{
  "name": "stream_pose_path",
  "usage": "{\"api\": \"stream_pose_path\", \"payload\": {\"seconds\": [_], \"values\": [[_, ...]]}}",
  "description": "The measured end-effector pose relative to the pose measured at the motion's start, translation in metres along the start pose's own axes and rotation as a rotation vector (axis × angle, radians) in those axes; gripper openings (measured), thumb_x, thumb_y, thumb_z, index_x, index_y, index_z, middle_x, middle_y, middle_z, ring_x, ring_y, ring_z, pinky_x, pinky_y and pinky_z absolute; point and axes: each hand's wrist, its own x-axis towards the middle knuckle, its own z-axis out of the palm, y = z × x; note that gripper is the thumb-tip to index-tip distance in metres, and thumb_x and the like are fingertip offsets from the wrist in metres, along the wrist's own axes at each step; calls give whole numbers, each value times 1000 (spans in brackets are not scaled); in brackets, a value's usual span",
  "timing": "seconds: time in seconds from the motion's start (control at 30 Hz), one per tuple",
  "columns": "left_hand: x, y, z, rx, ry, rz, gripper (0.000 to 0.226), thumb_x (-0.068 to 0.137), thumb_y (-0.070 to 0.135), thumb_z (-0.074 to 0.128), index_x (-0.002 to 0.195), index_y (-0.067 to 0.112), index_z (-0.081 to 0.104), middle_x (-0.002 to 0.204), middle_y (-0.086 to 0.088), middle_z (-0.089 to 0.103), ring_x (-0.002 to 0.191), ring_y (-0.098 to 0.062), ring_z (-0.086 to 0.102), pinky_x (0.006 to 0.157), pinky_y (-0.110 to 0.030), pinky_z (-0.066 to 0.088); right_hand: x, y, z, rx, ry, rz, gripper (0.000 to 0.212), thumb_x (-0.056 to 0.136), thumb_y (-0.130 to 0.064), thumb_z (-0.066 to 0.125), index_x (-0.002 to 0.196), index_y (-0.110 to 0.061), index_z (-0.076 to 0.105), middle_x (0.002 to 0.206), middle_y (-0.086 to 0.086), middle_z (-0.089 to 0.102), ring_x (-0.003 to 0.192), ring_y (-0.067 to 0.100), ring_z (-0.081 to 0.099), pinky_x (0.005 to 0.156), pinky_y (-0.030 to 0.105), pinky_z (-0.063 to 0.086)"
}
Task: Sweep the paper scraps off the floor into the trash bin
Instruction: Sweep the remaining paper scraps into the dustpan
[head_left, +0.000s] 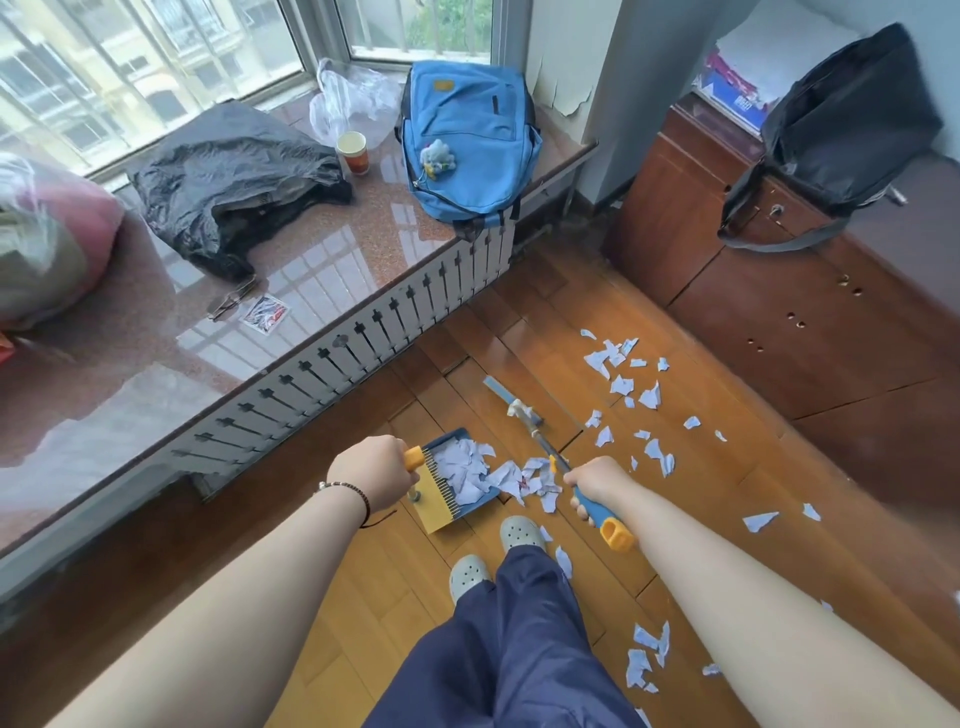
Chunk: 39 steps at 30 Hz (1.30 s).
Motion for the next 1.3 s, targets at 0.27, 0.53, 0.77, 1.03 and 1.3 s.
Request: {"api": "stream_pose_path", "payload": {"seconds": [0.27, 0.53, 0.77, 1.03, 1.3], "values": [[-1, -3, 7, -4, 9, -1, 20, 95, 43, 60, 88, 24, 62, 78, 5, 66, 73, -14, 67, 71, -34, 61, -10, 25, 60, -62, -141, 49, 32, 91, -13, 61, 114, 8, 54, 75, 15, 56, 60, 24, 52, 61, 31, 44], [-12, -6, 11, -22, -5, -7, 21, 94, 44, 63, 89, 24, 63, 78, 6, 66, 72, -13, 66, 70, -33, 61, -51, 26, 27, 56, -137, 57, 10, 92, -11, 52, 97, -3, 55, 59, 13, 52, 34, 18, 43, 42, 22, 39], [-23, 4, 17, -46, 7, 1, 20, 95, 42, 62, 82, 25, 61, 75, 7, 66, 68, -11, 63, 56, -25, 50, -52, 44, -11, 94, -38, 29, 19, 94, -7, 54, 109, 3, 60, 63, 15, 52, 42, 21, 44, 39, 21, 39], [-35, 42, 32, -58, 11, -3, 21, 93, 43, 64, 82, 25, 62, 76, 8, 66, 70, -11, 65, 65, -31, 60, -23, 86, -42, 101, 69, 85, 29, 95, -6, 53, 120, 7, 54, 69, 16, 54, 46, 23, 47, 39, 23, 41], [-48, 86, 49, -7, -11, -1, 21, 94, 42, 64, 86, 23, 61, 80, 5, 66, 75, -15, 66, 64, -29, 56, -35, 122, -3, 161, -89, 158, 16, 93, -3, 54, 105, 6, 57, 61, 15, 52, 39, 19, 45, 38, 20, 39]]}}
